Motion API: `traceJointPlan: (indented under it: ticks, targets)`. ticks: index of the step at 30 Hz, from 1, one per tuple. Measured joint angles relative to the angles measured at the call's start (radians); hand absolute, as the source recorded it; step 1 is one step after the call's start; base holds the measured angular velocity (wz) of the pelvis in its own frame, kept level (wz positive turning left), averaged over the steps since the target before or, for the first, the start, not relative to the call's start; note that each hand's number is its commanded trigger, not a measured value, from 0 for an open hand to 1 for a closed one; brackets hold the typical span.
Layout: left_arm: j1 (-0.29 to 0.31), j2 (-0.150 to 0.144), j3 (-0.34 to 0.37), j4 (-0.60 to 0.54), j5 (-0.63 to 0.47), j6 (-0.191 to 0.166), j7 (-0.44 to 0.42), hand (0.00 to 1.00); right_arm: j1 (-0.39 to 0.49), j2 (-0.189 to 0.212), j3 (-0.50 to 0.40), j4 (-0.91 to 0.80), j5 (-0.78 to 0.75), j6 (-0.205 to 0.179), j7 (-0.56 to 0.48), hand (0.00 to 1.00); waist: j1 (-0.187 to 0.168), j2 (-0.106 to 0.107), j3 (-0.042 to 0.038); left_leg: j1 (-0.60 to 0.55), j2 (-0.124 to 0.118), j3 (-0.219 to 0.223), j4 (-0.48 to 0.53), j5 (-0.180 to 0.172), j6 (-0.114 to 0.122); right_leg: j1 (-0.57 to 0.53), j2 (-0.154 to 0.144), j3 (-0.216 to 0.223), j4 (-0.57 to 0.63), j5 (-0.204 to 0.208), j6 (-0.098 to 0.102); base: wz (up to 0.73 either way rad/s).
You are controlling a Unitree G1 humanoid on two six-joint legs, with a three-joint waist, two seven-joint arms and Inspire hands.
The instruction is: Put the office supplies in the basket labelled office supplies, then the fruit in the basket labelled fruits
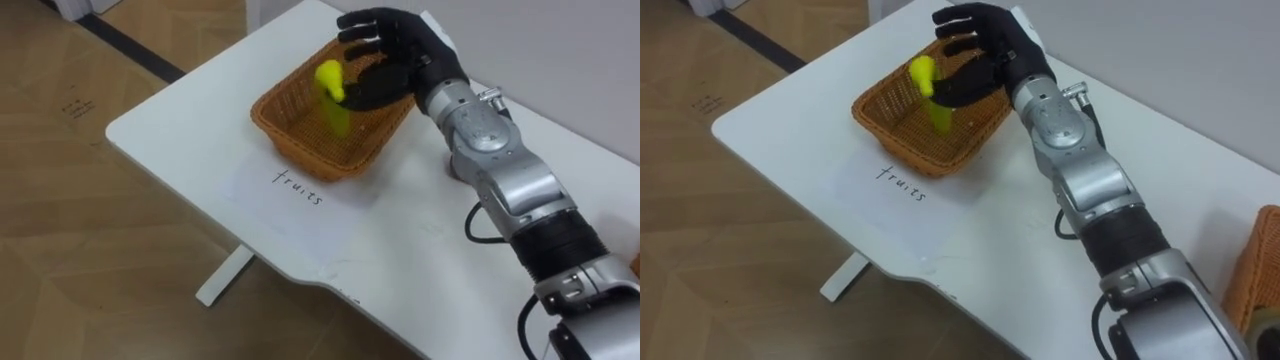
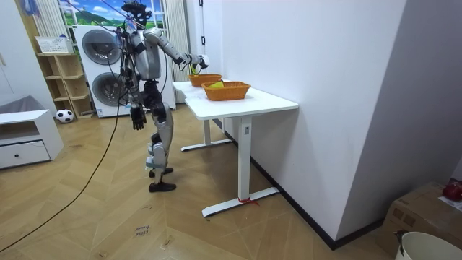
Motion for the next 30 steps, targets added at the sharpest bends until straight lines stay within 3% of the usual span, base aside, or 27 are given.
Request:
traceJointPlan:
  ticks: [6,30]
  targets:
    - [0.004,0.002,-0.002,-0.001,0.0,-0.002,0.0,0.0,-0.022,0.0,0.001,0.059,0.0,0.0,0.0,0.0,0.0,0.002,0.0045,-0.001,0.0,0.0,0.0,0.0,0.0,-0.001,0.0,0.007,0.0,0.0,0.0,0.0]
    - [0.004,0.002,0.001,-0.023,0.02,-0.003,-0.001,0.0,-0.024,0.0,-0.001,0.07,-0.008,-0.001,0.0,0.0,-0.002,0.001,0.0042,-0.005,0.001,0.013,0.001,0.0,0.001,-0.013,-0.004,0.01,0.002,0.0,0.0,0.0]
